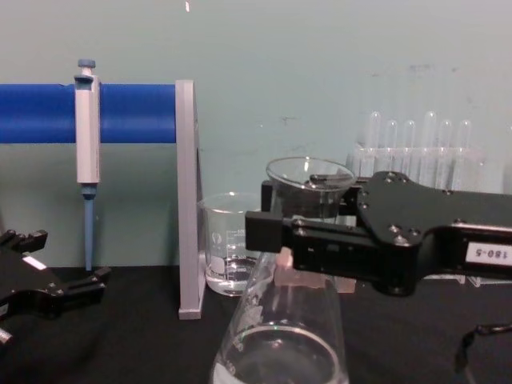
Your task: Grasp the erlenmeyer flask with one hand, shake it three times, then place it back.
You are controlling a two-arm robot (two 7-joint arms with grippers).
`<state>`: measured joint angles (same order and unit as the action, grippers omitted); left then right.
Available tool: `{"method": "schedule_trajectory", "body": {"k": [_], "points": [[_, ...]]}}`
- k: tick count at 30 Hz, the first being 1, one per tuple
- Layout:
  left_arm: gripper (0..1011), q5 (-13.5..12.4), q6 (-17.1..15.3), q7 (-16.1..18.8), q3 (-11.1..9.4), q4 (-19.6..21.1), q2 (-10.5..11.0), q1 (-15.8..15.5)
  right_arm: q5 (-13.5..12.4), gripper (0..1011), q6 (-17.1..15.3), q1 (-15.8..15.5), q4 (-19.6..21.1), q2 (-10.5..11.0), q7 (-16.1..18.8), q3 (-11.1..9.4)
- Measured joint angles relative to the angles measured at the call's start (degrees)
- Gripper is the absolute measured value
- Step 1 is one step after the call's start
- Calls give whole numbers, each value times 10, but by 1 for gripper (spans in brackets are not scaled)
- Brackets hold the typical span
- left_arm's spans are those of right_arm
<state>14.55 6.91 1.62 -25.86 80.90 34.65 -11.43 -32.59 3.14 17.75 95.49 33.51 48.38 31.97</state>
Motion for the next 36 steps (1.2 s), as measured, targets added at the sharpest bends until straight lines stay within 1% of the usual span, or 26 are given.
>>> {"method": "schedule_trajectory", "body": {"k": [6,10,12,13,17,21,22,23,24,26,32,33,36], "points": [[1001,0,0,0,0,0,0,0,-3,448,3,3,1,5,-4,7],[1001,0,0,0,0,0,0,0,-4,448,3,3,3,5,-20,9],[1001,0,0,0,0,0,0,0,-4,448,3,1,5,4,-37,8],[1001,0,0,0,0,0,0,0,-4,448,1,0,5,3,-51,7],[1001,0,0,0,0,0,0,0,-3,448,-4,-4,7,-2,-78,3],[1001,0,0,0,0,0,0,0,3,448,-13,-9,8,-12,-123,-7],[1001,0,0,0,0,0,0,0,5,448,-15,-10,7,-15,-131,-9],[1001,0,0,0,0,0,0,0,5,448,-15,-10,7,-15,-131,-9],[1001,0,0,0,0,0,0,0,9,448,-19,-13,8,-21,-150,-14],[1001,0,0,0,0,0,0,0,14,448,-25,-15,7,-28,-172,-21],[1001,0,0,0,0,0,0,0,32,448,-37,-21,2,-48,-222,-37],[1001,0,0,0,0,0,0,0,39,448,-39,-22,0,-55,-237,-41],[1001,0,0,0,0,0,0,0,54,448,-43,-25,-4,-66,-266,-49]]}}
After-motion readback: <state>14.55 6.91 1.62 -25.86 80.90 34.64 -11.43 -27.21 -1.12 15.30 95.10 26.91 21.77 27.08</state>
